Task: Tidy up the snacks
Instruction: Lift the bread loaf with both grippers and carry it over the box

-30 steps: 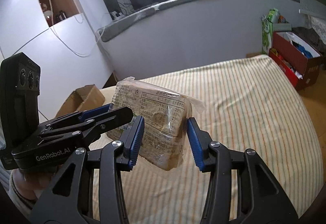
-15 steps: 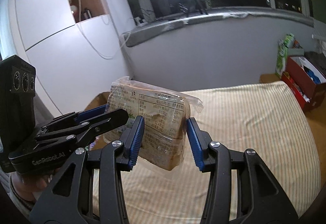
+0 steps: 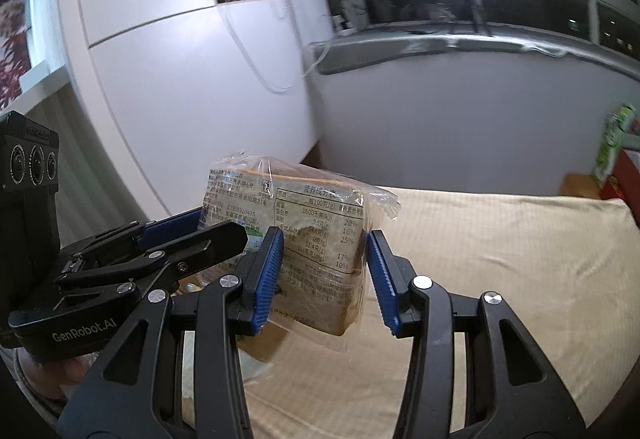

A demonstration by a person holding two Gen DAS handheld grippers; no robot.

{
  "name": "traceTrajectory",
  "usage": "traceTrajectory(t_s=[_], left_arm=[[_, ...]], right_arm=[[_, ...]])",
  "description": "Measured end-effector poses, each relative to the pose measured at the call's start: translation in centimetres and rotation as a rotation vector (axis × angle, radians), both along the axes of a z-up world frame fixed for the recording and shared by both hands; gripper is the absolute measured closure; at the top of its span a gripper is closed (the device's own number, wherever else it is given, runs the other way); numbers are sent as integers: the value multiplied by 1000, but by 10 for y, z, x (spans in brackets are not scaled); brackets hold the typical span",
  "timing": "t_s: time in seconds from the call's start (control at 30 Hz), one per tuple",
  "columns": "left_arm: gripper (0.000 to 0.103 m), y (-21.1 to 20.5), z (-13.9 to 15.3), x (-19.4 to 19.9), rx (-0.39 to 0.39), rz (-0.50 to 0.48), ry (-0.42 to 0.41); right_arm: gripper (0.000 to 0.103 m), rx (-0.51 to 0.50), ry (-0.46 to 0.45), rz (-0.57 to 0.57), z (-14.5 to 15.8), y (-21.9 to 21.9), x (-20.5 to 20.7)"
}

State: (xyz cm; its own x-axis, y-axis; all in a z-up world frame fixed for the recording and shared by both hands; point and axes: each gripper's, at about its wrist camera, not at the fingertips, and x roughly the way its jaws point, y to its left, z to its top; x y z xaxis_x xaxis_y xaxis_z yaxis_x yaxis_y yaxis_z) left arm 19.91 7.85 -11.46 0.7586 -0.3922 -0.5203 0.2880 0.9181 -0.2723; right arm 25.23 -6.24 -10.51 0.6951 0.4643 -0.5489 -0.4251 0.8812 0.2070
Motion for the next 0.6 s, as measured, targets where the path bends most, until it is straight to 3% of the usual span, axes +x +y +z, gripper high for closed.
traceTrajectory(t_s=[0.3, 0.6], left_arm=[[58, 55, -1, -3, -14, 90, -8], [58, 74, -10, -2, -29, 126, 0]], right_arm=[[57, -25, -1, 76, 0, 60, 13], [57, -37, 22, 104, -11, 77, 23]])
